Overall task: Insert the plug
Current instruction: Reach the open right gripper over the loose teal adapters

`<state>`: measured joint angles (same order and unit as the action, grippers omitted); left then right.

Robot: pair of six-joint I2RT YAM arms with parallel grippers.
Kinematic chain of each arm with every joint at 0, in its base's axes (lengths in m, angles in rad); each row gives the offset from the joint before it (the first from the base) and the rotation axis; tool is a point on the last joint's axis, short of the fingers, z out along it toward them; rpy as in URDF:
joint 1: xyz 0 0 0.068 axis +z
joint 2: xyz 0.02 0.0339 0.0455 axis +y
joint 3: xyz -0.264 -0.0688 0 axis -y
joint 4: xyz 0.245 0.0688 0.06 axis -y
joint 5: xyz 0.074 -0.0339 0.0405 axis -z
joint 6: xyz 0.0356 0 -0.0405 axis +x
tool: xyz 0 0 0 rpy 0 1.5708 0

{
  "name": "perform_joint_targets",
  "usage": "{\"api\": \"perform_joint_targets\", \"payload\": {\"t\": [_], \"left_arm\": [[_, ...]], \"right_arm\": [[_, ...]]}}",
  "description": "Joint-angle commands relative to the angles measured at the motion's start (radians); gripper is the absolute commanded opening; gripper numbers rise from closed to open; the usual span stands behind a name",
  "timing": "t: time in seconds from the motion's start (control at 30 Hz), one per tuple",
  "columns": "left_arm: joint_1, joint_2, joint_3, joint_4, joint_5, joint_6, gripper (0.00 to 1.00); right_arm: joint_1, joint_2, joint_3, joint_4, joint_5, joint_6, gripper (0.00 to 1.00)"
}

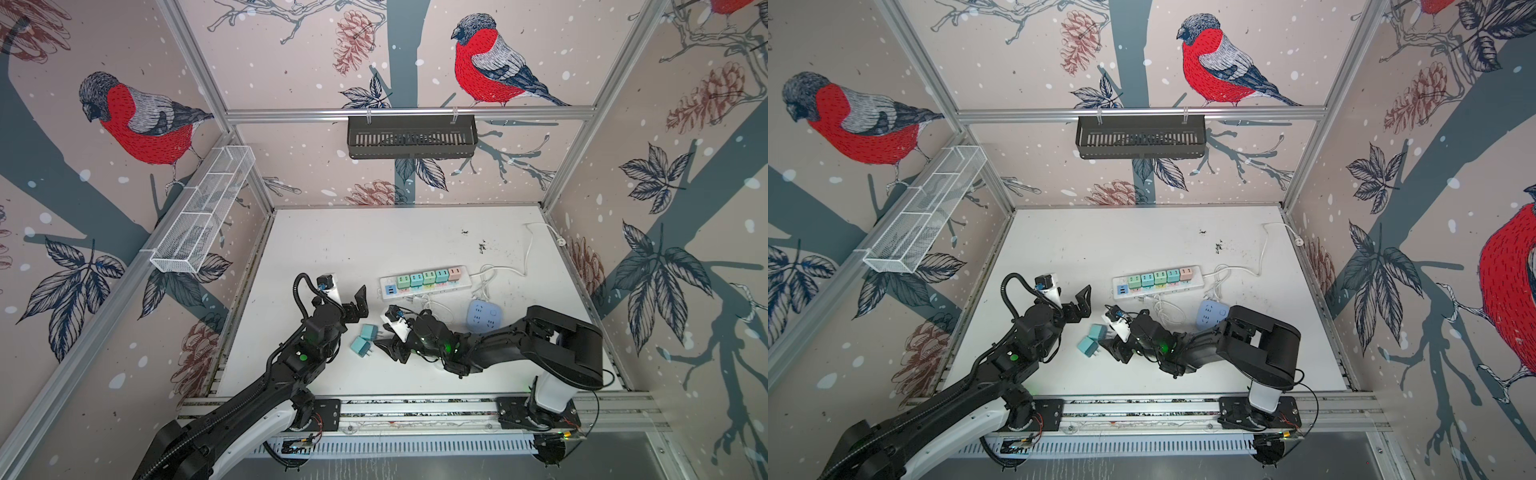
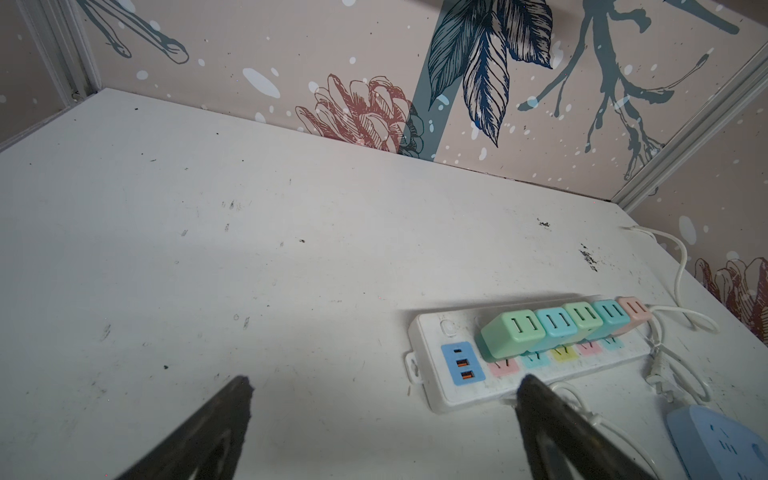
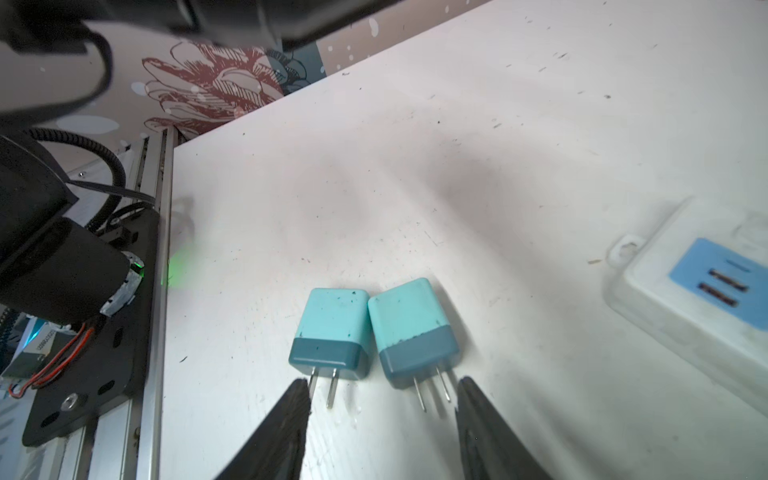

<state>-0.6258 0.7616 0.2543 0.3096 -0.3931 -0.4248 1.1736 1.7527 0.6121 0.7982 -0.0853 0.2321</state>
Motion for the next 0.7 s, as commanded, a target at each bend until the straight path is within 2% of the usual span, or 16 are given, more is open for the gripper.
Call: {"api": "perform_joint_targets", "payload": {"t": [0.0,0.23,0.5,0.67], "left_arm": [[0.001,0.002,0.007,0.052,-0.002,-0.001,0.99],[0.002,0.005,0.011,0.053,0.01,0.001,0.99],[0.002,0.018,0.015,0.054,0.018,0.003,0.98],[0.002,0.025,0.019,0.055,0.028,0.003,0.98]], "right_arm": [[0.003,0.048,0.043,-0.031,-0.007,-0.033,0.57],[0.002,0.139,0.116,-0.108,0.054,-0.066,0.53],[0.001,0.192,0.15,-0.127,0.068,-0.079,0.53],[0.001,0.215,0.166,-0.137,0.112,-0.076,0.6]]}}
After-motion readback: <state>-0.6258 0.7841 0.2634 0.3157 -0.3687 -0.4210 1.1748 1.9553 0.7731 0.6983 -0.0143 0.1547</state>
